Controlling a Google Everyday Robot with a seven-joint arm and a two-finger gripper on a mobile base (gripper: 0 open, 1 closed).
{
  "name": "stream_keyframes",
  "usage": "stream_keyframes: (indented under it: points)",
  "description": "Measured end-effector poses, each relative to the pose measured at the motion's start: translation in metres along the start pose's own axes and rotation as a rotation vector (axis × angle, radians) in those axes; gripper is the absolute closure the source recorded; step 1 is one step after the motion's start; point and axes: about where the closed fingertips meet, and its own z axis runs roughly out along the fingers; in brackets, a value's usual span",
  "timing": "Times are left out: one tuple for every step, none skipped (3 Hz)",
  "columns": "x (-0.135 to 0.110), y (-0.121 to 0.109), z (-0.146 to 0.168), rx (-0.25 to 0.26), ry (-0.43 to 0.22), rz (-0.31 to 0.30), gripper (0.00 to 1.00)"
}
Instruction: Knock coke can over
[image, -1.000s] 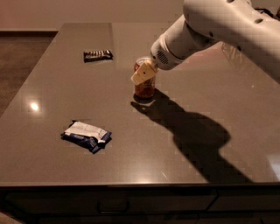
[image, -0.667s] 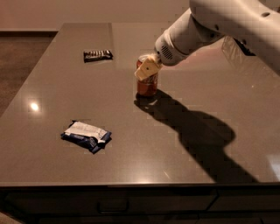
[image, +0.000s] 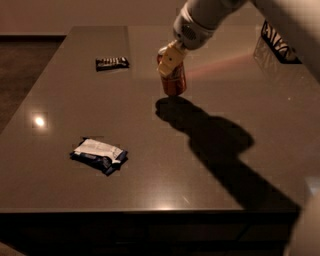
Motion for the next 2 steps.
stream_keyframes:
  points:
    - [0.002,0.020,0.006,-0.071,0.211,-0.185,0.98]
    - [0.009,0.038,0.009,-0.126,0.328,-0.303,0.75]
